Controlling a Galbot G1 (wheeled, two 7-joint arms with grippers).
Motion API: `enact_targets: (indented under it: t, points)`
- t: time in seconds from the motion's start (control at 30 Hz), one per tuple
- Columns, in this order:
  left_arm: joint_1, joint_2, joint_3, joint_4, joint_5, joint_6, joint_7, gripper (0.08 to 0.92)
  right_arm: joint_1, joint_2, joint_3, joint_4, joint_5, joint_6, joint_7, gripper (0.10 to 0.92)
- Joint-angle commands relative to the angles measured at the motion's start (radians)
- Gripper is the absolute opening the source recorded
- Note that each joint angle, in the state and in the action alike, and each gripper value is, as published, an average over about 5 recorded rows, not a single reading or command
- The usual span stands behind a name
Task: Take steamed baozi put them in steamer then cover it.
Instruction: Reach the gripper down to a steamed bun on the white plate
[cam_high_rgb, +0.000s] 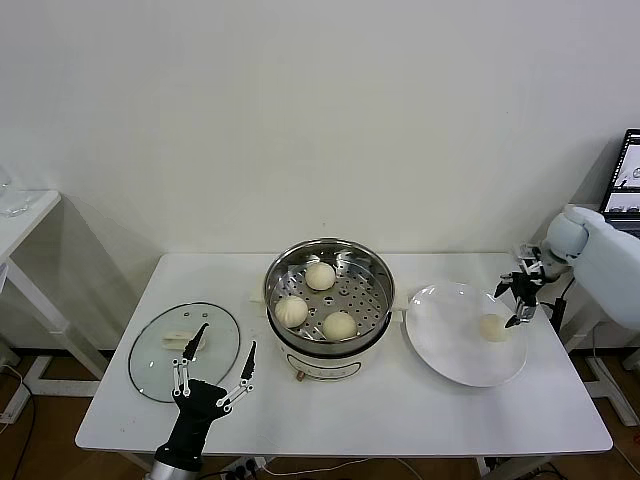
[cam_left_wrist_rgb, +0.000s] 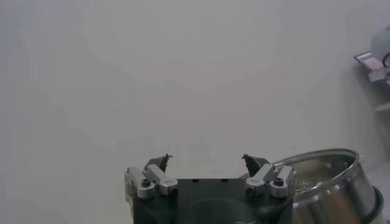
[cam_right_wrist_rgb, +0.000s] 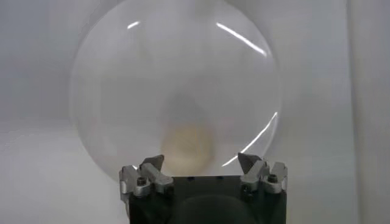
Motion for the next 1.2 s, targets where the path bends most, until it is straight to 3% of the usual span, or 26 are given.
enact_targets:
  t: [0.03,0.7,1.0,1.2]
  points:
    - [0.001,-0.001,0.001,0.004,0.0,0.0,0.0,0.823,-0.058,0.062,0.046,-0.093,-0.038,0.005,0.016,0.823]
    - [0.0,-0.001,-0.001,0.012,0.0,-0.003,-0.001,0.823,-0.081,0.093,0.058,-0.115,-0.088,0.019,0.032,0.82]
    - [-0.001,-0.003,-0.007,0.01,0.0,-0.003,-0.001,0.823,-0.06,0.079,0.051,-0.091,-0.09,0.021,0.036,0.711]
    - [-0.003,-0.004,-0.007,0.009,-0.001,-0.004,0.0,0.823,0.038,0.036,-0.018,0.019,-0.038,0.001,-0.023,0.68]
